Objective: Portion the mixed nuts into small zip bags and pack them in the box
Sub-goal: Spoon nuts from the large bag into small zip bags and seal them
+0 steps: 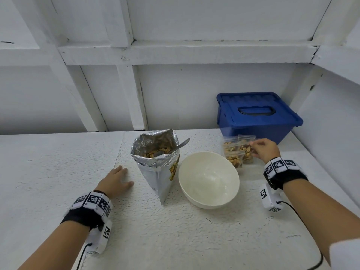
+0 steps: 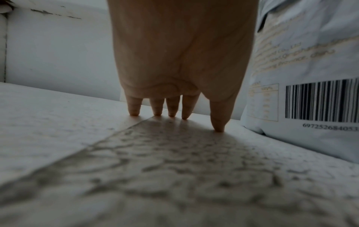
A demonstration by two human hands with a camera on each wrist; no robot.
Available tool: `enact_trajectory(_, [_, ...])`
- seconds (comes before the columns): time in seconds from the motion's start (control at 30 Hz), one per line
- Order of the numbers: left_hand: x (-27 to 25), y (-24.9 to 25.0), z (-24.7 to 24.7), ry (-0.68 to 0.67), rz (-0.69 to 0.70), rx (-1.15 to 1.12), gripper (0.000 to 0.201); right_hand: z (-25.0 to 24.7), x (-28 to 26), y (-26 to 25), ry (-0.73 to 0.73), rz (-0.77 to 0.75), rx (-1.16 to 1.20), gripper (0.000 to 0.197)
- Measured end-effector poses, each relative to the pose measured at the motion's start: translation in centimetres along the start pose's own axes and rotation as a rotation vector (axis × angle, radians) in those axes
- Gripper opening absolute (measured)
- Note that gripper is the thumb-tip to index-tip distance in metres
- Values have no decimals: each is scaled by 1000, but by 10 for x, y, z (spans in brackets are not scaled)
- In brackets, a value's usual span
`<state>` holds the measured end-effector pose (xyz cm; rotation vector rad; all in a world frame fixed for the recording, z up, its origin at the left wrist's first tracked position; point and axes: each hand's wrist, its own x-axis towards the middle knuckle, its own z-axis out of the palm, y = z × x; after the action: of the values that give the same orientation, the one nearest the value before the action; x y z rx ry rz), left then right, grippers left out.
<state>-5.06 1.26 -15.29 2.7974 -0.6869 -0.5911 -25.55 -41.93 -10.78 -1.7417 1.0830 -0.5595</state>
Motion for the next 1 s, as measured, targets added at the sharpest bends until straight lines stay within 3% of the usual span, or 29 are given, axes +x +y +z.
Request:
enact_trajectory(0.13, [-2,2,-1,-6,-6,0,68,-3,-4,3,25,25,-62,11])
enact_trajectory(0.2, [-3,3,-2,-3,-2,-1,68,-6,-13,-4,48,-7,-148,27])
enact_trajectory(0.3, [-5,5,-4,-10,-7,8,67,-10,-35,-24,96,-121,-231,45])
enact_trajectory(0.4, [-7,9,-6,-5,5,26,63,-8,-68,-48,84,-293,-300,40])
enact_trajectory(0.6, [-7,8,-5,-11,-9,29,65,27,-143,-62,-317,-515,-506,32])
enact_trajectory(0.8, [-10,10,-6,0,4,17,62,64,-154,-43,-750,-336,-1048,70])
enact_trajectory(0.9, [-9,6,-6,-7,0,8,64,72,-155,-40,-746,-361,-1114,60])
enact_trajectory(1.0, [-10,6,-6,-9,-8,5,66,73,-155,-40,-689,-409,-1084,31])
